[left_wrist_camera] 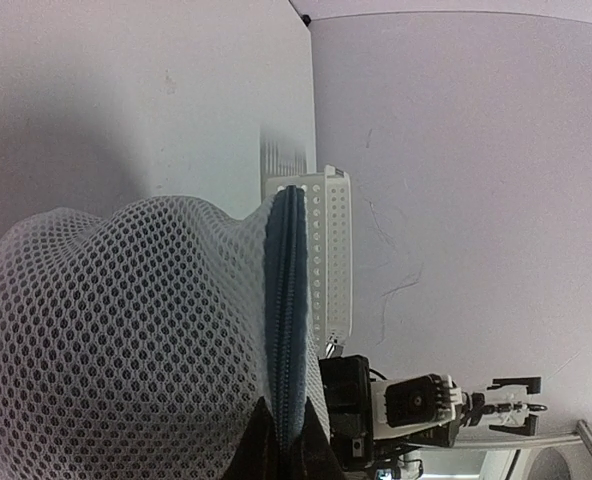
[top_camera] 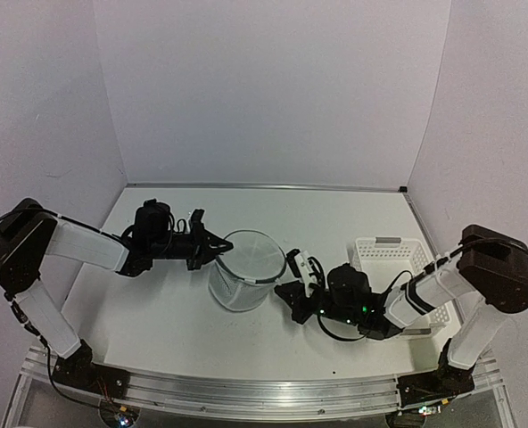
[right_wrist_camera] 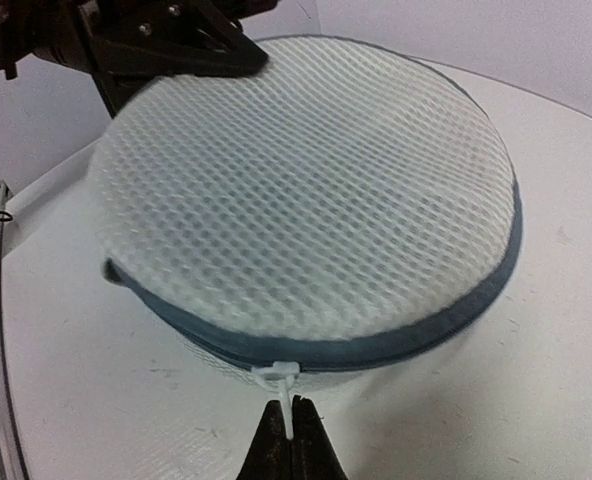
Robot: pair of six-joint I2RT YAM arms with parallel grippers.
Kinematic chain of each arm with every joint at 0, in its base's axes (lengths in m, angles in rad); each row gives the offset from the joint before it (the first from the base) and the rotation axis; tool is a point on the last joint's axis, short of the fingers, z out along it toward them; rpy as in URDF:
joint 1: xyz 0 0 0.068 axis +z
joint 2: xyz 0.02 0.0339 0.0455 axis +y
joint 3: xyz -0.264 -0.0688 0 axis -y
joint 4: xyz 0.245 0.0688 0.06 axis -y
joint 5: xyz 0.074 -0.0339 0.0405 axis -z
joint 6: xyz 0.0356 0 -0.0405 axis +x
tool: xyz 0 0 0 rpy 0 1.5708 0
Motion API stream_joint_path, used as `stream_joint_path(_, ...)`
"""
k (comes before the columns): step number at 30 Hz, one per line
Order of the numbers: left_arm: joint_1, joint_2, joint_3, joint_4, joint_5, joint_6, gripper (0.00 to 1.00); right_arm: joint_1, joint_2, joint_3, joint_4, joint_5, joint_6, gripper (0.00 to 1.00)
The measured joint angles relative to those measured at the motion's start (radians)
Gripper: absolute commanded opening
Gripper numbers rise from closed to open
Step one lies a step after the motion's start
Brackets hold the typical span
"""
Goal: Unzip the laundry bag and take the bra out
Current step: Unzip the zipper of the laundry bag, then adjust the laundry bag at the center of the board.
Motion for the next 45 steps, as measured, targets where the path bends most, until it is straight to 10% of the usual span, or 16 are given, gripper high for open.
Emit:
stream_joint_path(23,-0.004,0.117,0.152,-0.113,0.115,0.137,0.02,-0.007,-0.160,-0.013,-0.330,0.099,-0.026,0.00)
stream_joint_path(35,-0.003,0.126,0.377,-0.513,-0.034,0.366,0.69,0.069,-0.212,0.006,-0.425,0.122,0.058,0.00)
stream_joint_path(45,0.001,0.037,0.448,-0.823,-0.264,0.517,0.78,0.099,-0.111,0.188,-0.473,0.103,0.129,0.00)
